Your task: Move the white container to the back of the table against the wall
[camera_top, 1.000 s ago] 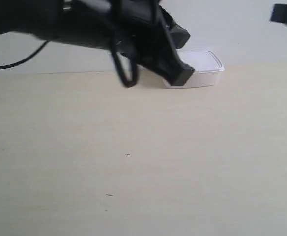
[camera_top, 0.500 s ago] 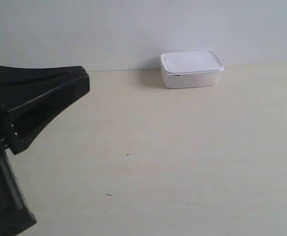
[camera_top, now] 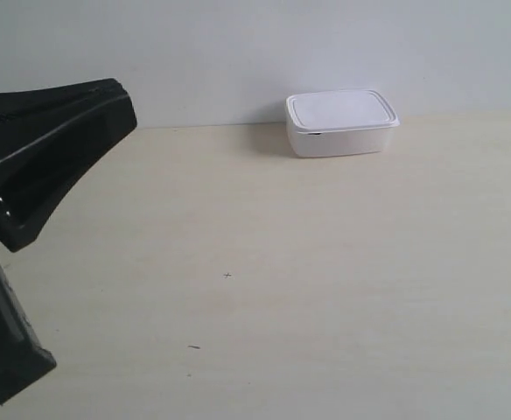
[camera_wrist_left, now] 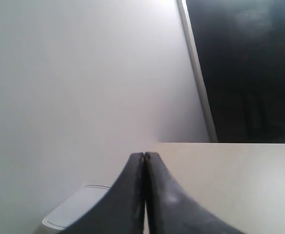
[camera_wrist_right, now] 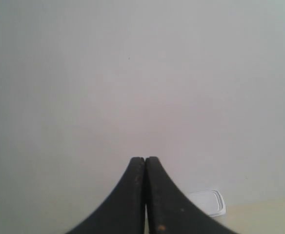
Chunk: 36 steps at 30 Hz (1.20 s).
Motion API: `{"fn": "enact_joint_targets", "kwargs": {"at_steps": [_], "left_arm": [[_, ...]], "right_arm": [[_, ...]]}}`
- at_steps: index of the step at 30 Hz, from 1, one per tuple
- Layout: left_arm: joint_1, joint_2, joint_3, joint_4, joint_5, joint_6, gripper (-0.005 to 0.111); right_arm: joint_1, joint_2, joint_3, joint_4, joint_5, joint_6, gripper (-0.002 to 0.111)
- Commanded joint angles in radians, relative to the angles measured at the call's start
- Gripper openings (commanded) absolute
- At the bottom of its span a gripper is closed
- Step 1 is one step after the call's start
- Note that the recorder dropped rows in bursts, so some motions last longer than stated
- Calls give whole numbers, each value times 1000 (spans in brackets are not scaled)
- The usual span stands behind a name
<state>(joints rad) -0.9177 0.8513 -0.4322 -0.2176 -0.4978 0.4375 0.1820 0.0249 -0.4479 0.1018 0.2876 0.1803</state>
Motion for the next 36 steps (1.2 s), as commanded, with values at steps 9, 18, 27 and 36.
{"fn": "enact_joint_targets", "kwargs": {"at_steps": [9,18,27,36], "left_arm": [[-8,-1,5,-31,0,-11,0],[290,-222,13,88,458,-27,0],[380,-368,48,-10,454,-127,0],[382,-532,145,-127,477,-127,0]], "right_arm": [[4,2,3,-1,14,3,0],[4,2,3,-1,14,3,0],[4,2,3,-1,14,3,0],[4,2,3,-1,14,3,0]]}}
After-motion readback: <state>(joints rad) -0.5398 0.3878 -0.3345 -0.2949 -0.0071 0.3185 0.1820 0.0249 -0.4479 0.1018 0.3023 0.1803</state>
